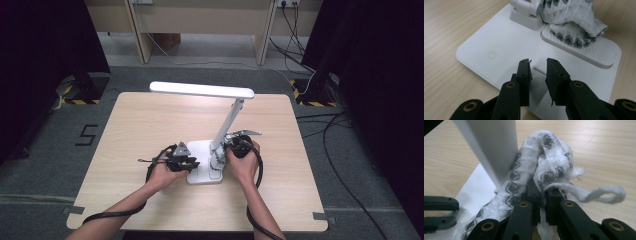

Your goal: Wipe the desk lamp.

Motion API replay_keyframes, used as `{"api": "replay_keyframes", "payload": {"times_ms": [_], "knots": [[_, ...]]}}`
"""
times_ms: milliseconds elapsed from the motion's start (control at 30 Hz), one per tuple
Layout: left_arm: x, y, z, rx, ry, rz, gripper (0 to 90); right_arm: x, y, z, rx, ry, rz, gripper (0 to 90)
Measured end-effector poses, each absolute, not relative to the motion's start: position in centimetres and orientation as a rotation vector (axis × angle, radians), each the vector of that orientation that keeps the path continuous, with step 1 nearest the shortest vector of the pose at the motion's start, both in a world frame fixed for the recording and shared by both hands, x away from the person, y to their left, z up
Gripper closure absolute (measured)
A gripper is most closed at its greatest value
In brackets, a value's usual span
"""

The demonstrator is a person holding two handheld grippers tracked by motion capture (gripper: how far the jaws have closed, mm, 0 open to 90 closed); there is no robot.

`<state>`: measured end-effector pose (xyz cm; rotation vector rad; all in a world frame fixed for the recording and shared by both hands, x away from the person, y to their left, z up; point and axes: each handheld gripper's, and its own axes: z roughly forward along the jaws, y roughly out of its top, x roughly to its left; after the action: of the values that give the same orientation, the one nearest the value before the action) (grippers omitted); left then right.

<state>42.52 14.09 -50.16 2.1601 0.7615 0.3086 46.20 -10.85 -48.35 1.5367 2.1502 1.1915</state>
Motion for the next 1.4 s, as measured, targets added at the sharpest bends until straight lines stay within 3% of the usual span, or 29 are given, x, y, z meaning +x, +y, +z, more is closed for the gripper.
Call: {"api": "replay_keyframes", "payload": {"times_ms": [1400], "knots": [[42.5, 14.1, -50.2, 2.159, 0.765, 0.313, 71.9, 38.3, -11.5, -47.4, 1.283, 2.449, 1.012, 85.3]]}}
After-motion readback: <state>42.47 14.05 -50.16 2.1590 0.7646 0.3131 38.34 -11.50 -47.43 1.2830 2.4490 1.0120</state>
